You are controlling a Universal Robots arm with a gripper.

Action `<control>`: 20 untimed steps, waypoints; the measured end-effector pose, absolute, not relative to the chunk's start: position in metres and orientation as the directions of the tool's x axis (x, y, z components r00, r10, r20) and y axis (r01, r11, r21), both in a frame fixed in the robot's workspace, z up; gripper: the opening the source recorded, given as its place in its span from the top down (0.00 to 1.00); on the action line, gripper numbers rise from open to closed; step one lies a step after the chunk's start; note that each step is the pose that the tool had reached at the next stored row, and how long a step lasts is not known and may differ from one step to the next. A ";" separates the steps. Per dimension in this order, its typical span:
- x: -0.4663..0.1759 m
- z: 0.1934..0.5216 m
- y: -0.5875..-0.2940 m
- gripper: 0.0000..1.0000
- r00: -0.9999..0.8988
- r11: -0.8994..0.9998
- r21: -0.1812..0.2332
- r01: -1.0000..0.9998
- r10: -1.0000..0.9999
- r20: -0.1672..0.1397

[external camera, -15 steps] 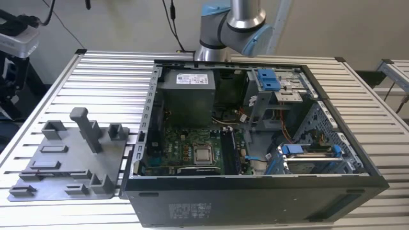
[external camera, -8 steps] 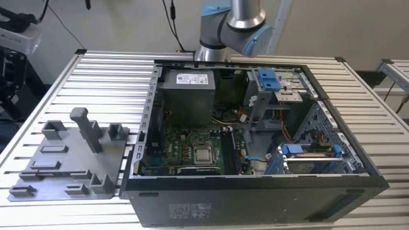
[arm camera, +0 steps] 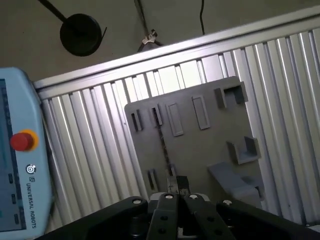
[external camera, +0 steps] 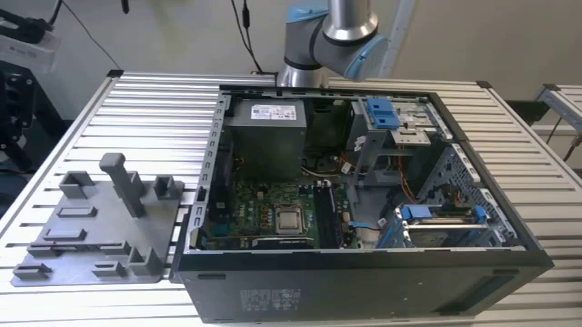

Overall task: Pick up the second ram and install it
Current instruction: 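Pick up the second ram and move it above second insertion slot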

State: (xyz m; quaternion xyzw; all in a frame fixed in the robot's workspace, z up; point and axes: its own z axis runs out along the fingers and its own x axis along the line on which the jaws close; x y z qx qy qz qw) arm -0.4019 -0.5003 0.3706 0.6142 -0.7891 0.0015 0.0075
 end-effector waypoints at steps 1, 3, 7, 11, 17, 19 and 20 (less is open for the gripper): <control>-0.402 0.370 -0.500 0.89 -0.232 0.232 0.007 -0.973 -0.973 0.014; -0.402 0.370 -0.500 0.89 -0.206 0.206 0.007 -0.979 -0.978 0.014; -0.402 0.369 -0.500 0.89 -0.158 0.158 0.006 -0.987 -0.987 0.014; -0.402 0.367 -0.500 0.89 -0.108 0.108 0.006 -0.994 -0.994 0.012; -0.404 0.364 -0.499 0.89 -0.051 0.051 0.006 -0.999 -0.999 -0.009; -0.405 0.363 -0.499 0.89 -0.037 0.037 0.007 -0.999 -0.999 -0.026; -0.405 0.362 -0.499 0.89 -0.031 0.031 0.007 -1.000 -0.999 -0.032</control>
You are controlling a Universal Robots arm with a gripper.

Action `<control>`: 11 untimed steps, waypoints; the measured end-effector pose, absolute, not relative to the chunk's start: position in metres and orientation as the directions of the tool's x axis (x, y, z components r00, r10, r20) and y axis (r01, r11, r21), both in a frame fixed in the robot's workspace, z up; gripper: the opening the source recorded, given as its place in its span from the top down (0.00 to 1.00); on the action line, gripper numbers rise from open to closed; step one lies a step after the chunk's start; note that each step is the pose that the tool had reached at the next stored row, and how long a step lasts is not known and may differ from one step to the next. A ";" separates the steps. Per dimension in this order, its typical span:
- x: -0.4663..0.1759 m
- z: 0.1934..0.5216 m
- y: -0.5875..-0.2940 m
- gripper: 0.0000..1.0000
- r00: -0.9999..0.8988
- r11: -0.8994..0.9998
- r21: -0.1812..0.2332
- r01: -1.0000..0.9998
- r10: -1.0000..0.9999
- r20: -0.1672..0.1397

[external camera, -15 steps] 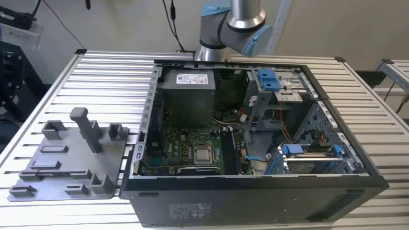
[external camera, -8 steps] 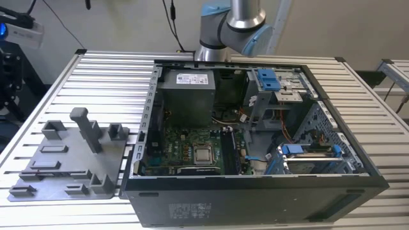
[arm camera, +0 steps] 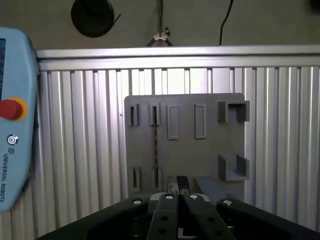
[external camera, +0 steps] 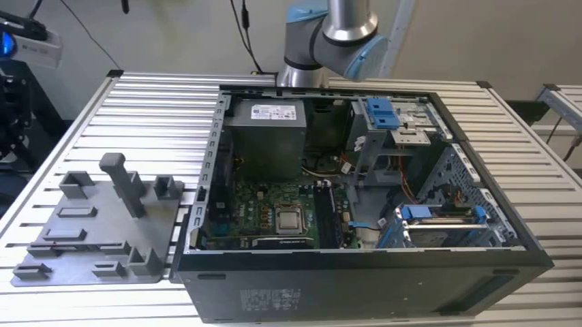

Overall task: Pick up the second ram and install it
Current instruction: 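Pick up the second ram and move it above second insertion slot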

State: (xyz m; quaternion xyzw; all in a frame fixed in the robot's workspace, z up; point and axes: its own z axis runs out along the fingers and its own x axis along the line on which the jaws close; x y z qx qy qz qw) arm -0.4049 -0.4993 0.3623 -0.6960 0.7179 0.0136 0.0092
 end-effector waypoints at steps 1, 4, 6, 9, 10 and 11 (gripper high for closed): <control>-0.405 0.362 -0.499 0.89 -0.026 0.026 0.007 -1.000 -0.999 -0.037; -0.405 0.360 -0.499 0.89 -0.014 0.013 0.007 -1.000 -0.999 -0.049; -0.405 0.360 -0.499 0.89 -0.008 0.008 0.007 -1.000 -0.999 -0.051; -0.405 0.359 -0.499 0.89 -0.001 0.001 0.008 -1.000 -0.999 -0.052; -0.405 0.359 -0.499 0.89 -0.001 0.000 0.009 -1.000 -0.999 -0.052; -0.405 0.359 -0.498 0.89 -0.001 0.000 0.010 -1.000 -0.999 -0.052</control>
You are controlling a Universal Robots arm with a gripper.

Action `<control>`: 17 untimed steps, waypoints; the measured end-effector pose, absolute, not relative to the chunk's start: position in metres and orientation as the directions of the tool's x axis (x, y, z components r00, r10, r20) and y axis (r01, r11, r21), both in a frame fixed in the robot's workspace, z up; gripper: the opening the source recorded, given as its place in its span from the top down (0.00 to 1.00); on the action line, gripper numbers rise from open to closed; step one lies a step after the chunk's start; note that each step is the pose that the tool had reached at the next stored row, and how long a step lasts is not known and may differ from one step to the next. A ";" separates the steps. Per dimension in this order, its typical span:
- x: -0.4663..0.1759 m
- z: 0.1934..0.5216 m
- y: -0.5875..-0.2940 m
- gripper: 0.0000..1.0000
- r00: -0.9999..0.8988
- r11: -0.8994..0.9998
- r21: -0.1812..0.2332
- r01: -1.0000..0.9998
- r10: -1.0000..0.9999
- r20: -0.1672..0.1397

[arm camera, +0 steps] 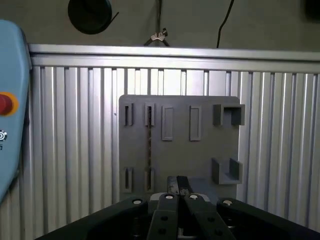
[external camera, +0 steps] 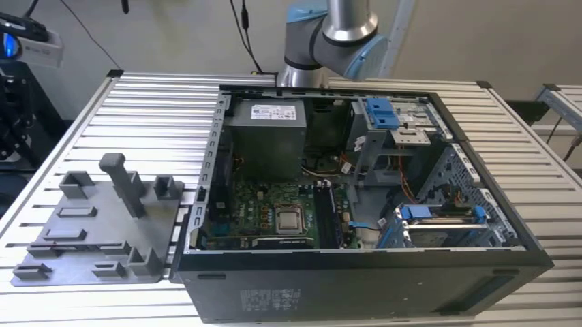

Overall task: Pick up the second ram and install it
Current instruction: 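Pick up the second ram and move it above second insertion slot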

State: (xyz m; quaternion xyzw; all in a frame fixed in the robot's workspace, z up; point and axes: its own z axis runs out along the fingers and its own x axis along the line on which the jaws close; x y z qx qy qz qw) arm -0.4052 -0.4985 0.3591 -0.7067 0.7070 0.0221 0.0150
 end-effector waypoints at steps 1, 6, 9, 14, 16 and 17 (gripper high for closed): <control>-0.405 0.359 -0.498 0.89 -0.001 0.000 0.011 -1.000 -0.999 -0.052; -0.405 0.359 -0.499 0.89 -0.001 0.000 0.012 -1.000 -0.999 -0.052; -0.405 0.359 -0.499 0.89 -0.001 0.000 0.013 -1.000 -0.999 -0.052; -0.405 0.359 -0.499 0.82 -0.001 0.000 0.013 -1.000 -0.999 -0.052; -0.405 0.359 -0.499 0.76 -0.001 0.000 0.013 -1.000 -0.999 -0.052; -0.405 0.359 -0.499 0.70 -0.001 0.000 0.013 -1.000 -0.999 -0.052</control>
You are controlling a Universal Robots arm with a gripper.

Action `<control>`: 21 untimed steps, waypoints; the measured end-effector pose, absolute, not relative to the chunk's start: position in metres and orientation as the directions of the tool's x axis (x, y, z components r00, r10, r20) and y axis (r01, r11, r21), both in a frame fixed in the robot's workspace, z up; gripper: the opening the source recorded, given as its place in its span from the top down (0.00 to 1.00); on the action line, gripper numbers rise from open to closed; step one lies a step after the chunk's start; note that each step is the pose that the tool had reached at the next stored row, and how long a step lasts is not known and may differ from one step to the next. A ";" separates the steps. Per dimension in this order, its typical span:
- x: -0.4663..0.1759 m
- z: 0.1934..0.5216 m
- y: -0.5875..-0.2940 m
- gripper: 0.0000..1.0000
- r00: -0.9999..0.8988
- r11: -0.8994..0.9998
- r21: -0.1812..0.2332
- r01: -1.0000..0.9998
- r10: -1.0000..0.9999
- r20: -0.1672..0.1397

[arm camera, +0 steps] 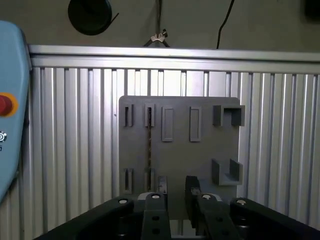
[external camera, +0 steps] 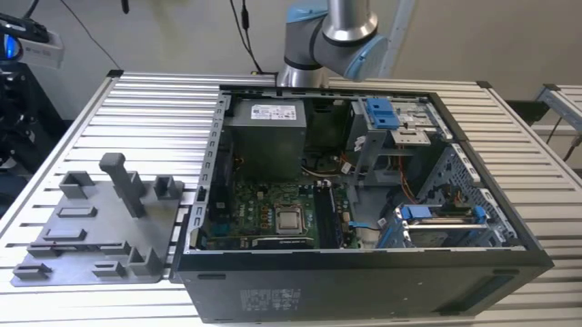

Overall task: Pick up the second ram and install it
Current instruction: 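Pick up the second ram and move it above second insertion slot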

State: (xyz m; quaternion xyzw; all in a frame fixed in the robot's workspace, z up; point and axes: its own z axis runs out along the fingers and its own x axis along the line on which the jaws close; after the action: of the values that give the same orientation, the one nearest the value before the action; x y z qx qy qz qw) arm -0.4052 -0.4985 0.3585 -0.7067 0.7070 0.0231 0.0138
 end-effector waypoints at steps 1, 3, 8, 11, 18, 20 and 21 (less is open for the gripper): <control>-0.405 0.359 -0.499 0.70 -0.001 0.000 0.013 -1.000 -0.999 -0.052; -0.405 0.359 -0.499 0.58 -0.001 0.000 0.013 -1.000 -0.999 -0.052; -0.405 0.359 -0.499 0.52 -0.001 0.000 0.014 -1.000 -0.999 -0.052; -0.405 0.358 -0.498 0.52 -0.001 0.000 0.014 -1.000 -0.999 -0.052; -0.405 0.351 -0.499 0.52 -0.001 0.000 0.014 -1.000 -0.999 -0.052; -0.405 0.348 -0.499 0.52 -0.001 0.000 0.014 -1.000 -0.999 -0.052; -0.405 0.347 -0.500 0.52 -0.001 0.000 0.014 -1.000 -0.999 -0.052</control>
State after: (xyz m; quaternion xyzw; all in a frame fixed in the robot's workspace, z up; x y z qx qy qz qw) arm -0.4051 -0.5003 0.3468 -0.7067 0.7070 0.0233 0.0134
